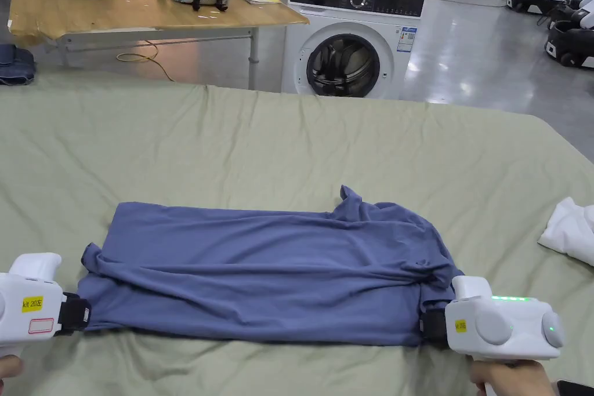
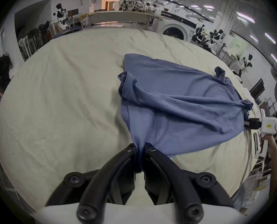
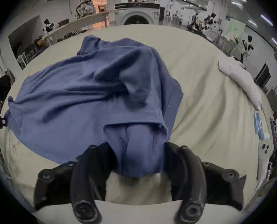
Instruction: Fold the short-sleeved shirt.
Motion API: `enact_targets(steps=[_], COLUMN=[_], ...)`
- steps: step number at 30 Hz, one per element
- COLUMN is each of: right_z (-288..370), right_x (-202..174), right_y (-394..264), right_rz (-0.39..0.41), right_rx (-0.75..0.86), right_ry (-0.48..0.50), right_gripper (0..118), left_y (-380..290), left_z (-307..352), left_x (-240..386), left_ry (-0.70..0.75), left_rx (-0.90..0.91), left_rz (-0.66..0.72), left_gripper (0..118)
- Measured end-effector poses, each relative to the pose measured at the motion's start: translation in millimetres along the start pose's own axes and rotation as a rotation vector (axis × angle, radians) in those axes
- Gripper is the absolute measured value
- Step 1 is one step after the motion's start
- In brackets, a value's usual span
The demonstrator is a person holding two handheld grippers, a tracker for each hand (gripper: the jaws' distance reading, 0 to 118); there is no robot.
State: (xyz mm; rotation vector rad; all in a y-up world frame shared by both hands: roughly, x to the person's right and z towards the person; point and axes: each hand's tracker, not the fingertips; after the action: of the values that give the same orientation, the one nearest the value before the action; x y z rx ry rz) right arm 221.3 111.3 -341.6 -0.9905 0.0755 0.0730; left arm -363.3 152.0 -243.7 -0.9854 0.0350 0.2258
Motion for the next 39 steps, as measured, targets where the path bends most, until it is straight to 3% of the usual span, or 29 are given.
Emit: enact_targets(steps=[1,3,4,13,19,29,36,38,39], right_z=[2.6,8.9,16.6,88.0,125.8,121.2,87.6,89.1,92.8], right_x=[1.1,3.0,-0.7,3.1,3.3,-8.7,-9.5,-12.0,-14.1], right_y=[-0.5,0.2,0.4,12.3,-10.5,-116.4,-136.0,-130.5,-126.6], right_rz=[-0.004,-0.023,-0.04,-0.031,-0.024,-0.027,-0.001,0.024,0.043], right_rx=[0.006,0.036,0.043,0.165,0.164,0.02,-0.008,-0.014,-0.013], right_ry=[0.022,0.044,0.074,0.093,0.084,0.017,-0.019,-0.04,-0.068], right_gripper=[55,15,6,6,6,6,6,14,24], left_y=[-1.6,-2.1,-2.2,9.8,-14.3,-108.5,-121.1,-116.2,-113.0], left_z=[5.7,7.6,9.0,49.2,81.4,73.6,48.8,46.1,47.9], left_x=[6.3,8.7,9.7,5.9,-0.5,-12.1,-19.0,-22.1,-21.4], left_ry=[-0.002,-0.003,-0.008,-0.042,-0.052,-0.007,0.029,0.034,0.036], left_rx=[0.003,0.005,0.005,0.086,0.107,0.028,-0.009,-0.024,-0.028], left_rz=[0.001,-0.005,-0.006,-0.005,0.007,0.054,0.054,0.036,0.024], left_gripper=[3,3,3,3,3,3,3,3,3])
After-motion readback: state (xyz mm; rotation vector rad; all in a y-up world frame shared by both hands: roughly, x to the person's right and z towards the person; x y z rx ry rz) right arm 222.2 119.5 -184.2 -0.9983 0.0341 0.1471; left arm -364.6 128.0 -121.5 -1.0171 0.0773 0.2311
